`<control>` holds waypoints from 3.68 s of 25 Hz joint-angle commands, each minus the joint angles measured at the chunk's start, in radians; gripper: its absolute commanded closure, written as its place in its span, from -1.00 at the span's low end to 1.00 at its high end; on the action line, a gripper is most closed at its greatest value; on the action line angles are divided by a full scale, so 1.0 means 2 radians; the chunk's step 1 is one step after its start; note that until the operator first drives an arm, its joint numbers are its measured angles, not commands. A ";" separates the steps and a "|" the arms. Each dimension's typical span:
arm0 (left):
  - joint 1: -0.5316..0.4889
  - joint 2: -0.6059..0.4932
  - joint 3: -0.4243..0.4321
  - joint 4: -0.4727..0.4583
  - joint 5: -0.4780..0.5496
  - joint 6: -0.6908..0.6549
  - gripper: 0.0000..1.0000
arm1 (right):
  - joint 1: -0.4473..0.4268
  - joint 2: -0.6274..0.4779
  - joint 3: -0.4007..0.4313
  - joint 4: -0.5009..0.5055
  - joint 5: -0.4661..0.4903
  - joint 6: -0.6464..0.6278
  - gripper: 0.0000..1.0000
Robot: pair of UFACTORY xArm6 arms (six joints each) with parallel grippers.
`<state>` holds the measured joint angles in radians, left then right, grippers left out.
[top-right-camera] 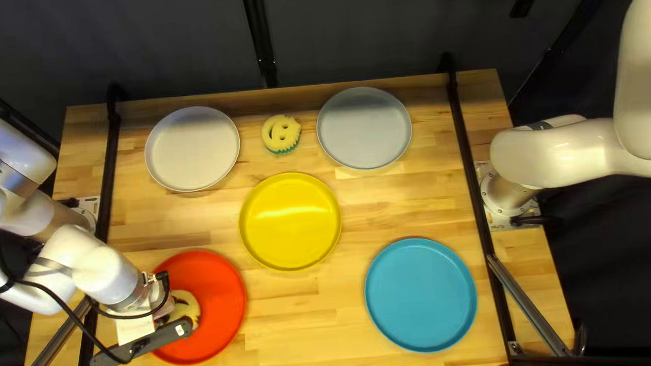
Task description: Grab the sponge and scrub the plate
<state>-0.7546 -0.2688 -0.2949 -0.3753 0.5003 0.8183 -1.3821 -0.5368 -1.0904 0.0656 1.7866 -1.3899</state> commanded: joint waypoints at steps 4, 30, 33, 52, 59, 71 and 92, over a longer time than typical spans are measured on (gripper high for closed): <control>-0.009 -0.010 0.008 0.008 -0.001 -0.033 1.00 | 0.000 0.000 0.000 0.000 0.000 0.000 -1.00; 0.146 0.056 -0.066 0.092 -0.001 0.068 1.00 | 0.000 0.000 0.000 0.000 0.000 0.000 -1.00; 0.140 0.028 -0.034 0.083 -0.004 0.067 1.00 | 0.000 0.000 0.000 0.000 0.000 0.000 -1.00; 0.087 -0.093 0.076 0.033 0.010 0.023 1.00 | 0.000 0.000 0.000 0.000 0.000 0.000 -1.00; 0.066 -0.117 0.101 0.021 0.005 0.005 1.00 | 0.000 0.000 0.000 0.000 0.000 0.000 -1.00; 0.143 -0.022 0.016 0.039 0.000 0.082 1.00 | 0.000 0.000 0.000 0.000 0.000 0.000 -1.00; 0.214 0.045 -0.105 0.163 -0.034 -0.092 1.00 | 0.000 0.000 0.000 0.000 0.000 0.000 -1.00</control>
<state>-0.3258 -0.1787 -0.4796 -0.0998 0.4380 0.7117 -1.3821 -0.5368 -1.0904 0.0656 1.7866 -1.3899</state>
